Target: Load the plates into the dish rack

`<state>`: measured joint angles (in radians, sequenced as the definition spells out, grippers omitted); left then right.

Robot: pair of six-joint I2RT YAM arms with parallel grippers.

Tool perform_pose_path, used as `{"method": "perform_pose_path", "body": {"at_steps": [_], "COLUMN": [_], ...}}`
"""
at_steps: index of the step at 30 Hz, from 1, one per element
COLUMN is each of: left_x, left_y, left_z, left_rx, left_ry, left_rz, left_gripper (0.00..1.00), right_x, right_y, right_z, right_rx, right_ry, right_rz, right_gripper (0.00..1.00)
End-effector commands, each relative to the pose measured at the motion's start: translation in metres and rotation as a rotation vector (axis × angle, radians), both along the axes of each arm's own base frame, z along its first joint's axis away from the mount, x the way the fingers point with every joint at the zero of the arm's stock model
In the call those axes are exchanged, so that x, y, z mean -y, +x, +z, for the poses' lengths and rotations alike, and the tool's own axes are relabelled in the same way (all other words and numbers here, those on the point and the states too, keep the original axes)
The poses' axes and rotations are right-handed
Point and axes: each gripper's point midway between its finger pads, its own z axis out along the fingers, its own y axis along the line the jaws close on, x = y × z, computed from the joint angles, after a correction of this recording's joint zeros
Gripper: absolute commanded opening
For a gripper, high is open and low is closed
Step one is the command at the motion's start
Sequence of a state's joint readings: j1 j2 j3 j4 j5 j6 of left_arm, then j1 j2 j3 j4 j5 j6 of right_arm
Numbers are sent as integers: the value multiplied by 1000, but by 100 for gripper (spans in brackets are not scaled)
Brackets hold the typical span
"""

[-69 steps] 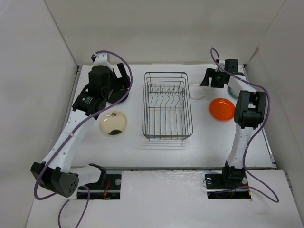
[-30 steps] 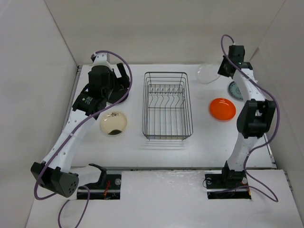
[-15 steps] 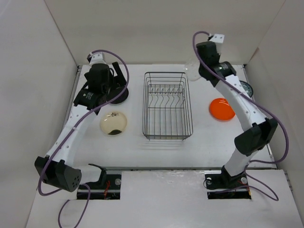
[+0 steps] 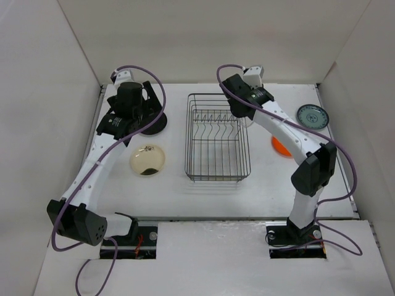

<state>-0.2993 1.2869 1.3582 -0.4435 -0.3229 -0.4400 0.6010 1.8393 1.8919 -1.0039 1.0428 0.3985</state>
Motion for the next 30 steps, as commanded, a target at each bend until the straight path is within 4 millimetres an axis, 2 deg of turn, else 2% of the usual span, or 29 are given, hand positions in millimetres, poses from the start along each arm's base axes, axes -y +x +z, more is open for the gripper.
{"method": "perform_pose_path", "body": {"at_steps": [1, 13, 14, 22, 30], "left_x": [-4, -1, -1, -2, -8], "left_y": [-1, -3, -3, -7, -7], "left_z": [32, 35, 35, 42, 42], "left_rx": [81, 87, 87, 105, 109], "left_ry": [-25, -36, -36, -42, -27], "left_rz": [23, 5, 5, 5, 36], "left_gripper": [100, 100, 100, 100, 100], "right_x": [6, -12, -11, -25, -37], "right_y": [-4, 4, 4, 14, 16], "right_z": [9, -7, -4, -27, -37], "right_rx": [32, 5, 7, -35, -48], "right_ry": [-46, -44, -42, -65, -65], "right_rz": [-59, -34, -34, -19, 4], "right_gripper": [0, 0, 0, 0, 0]}}
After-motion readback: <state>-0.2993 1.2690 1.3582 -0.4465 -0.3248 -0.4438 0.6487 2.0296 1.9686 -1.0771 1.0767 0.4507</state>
